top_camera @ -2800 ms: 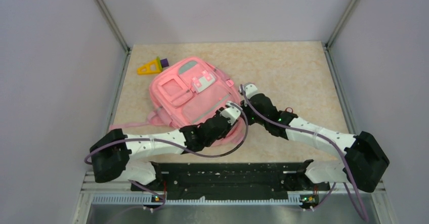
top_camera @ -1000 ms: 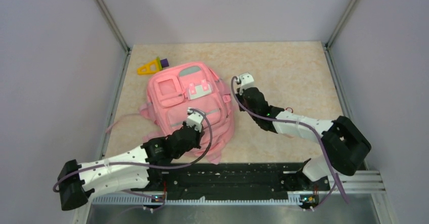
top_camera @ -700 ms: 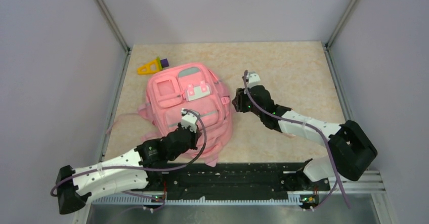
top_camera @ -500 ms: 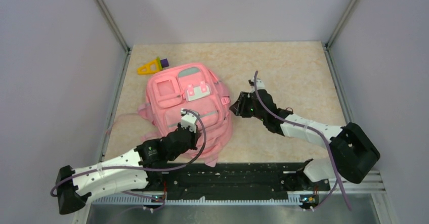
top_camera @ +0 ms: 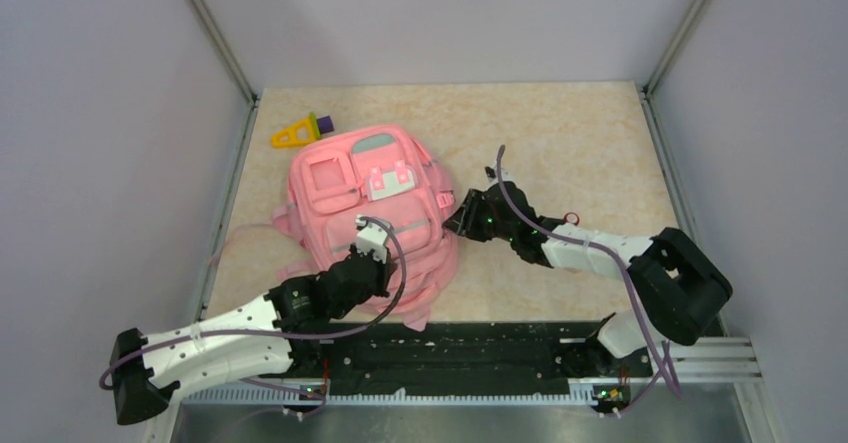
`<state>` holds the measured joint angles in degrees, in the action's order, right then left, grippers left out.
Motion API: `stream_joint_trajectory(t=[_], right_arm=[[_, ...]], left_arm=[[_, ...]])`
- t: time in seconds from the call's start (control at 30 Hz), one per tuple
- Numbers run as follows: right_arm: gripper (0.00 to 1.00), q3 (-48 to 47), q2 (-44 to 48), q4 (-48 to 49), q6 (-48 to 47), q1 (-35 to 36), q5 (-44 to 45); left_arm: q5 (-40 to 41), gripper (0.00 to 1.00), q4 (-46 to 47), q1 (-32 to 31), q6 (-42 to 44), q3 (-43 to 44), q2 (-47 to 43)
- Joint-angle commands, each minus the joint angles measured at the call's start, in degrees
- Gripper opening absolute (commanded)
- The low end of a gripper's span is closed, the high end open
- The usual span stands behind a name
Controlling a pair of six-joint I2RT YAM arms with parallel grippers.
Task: Pack the student bag
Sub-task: Zip the student bag at the center of the board.
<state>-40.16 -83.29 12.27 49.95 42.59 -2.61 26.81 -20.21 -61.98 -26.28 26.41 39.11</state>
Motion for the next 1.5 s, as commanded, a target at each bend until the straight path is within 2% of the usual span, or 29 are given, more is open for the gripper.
stream_joint_trajectory(t=[0.0,0.07,0.3,0.67,1.07,1.17,1.3,1.47], right_arm=[[0.35,-2.6,-2.0,1.7,1.2,1.5,-0.7],[0.30,-2.8,-2.3,1.9,1.3,1.8,-0.6],[0.00,-2.3,-1.7,3.5,1.9,2.0,1.4],[0.00,-9.3,-1.9,-1.6,-4.1,0.8,13.3],[0.03,-13.1,-7.6,0.6,-3.9,-2.2,9.2],[0.00,-13.1,-8.4,1.4,-4.1,-2.2,8.4],[0.00,-13.9,-8.8,1.4,-5.0,-2.2,11.5],[0.00,-19.3,-11.7,1.4,-8.0,-2.2,16.4]], left_arm=[[3.2,0.00,1.0,0.2,-2.4,-0.1,-1.2],[3.2,0.00,1.0,0.2,-2.5,-0.2,-1.4],[3.4,0.00,0.7,0.2,-2.7,-0.8,-1.7],[2.1,0.00,0.5,0.2,-2.9,-1.4,-2.8],[2.0,0.00,0.4,0.2,-3.1,-1.6,-3.5],[2.0,0.00,0.3,0.2,-3.2,-1.6,-3.6],[1.9,0.00,0.3,0.2,-3.3,-1.7,-3.6],[1.7,0.00,0.8,0.2,-3.4,-2.0,-3.5]])
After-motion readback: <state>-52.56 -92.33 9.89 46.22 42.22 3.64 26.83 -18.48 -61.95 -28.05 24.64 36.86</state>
